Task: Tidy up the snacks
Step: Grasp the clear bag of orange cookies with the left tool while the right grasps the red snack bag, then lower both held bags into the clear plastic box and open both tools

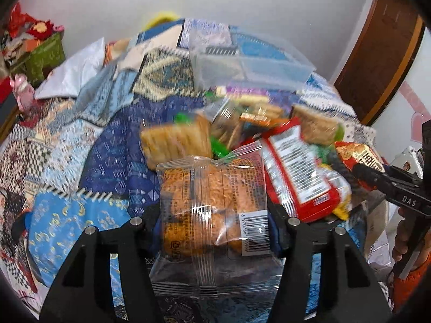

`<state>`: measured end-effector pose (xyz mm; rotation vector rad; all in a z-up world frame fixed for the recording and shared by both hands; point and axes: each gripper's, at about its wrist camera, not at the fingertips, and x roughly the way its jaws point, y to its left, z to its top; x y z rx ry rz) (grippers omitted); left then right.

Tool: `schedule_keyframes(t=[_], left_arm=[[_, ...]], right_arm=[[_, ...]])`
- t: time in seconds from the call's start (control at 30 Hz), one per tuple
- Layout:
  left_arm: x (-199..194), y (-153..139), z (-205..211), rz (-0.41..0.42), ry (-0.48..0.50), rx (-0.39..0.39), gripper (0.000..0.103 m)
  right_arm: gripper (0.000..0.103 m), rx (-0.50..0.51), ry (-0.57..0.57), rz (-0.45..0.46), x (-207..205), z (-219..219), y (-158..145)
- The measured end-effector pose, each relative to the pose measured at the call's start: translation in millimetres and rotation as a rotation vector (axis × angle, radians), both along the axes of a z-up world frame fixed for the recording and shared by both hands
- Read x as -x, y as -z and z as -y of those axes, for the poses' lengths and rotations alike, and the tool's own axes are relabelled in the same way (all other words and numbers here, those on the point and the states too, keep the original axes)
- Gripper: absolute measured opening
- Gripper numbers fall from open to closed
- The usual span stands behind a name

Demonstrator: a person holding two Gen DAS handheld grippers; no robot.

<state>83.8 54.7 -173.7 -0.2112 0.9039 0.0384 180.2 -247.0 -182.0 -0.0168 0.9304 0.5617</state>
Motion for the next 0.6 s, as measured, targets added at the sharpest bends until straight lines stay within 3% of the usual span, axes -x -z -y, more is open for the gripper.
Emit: schedule_keyframes(t=[0.23,0.6], left_arm=[[-1,-30,2,0.087,-0.005,-0.013,0.059],[-38,-71,1,0.206,-0.011,0.002,0.059]], right_arm=[[0.061,-0.040,0.010,0.070,5,7,-28],[0.061,-0.096,0.003,0.211,-20,-10,-77]])
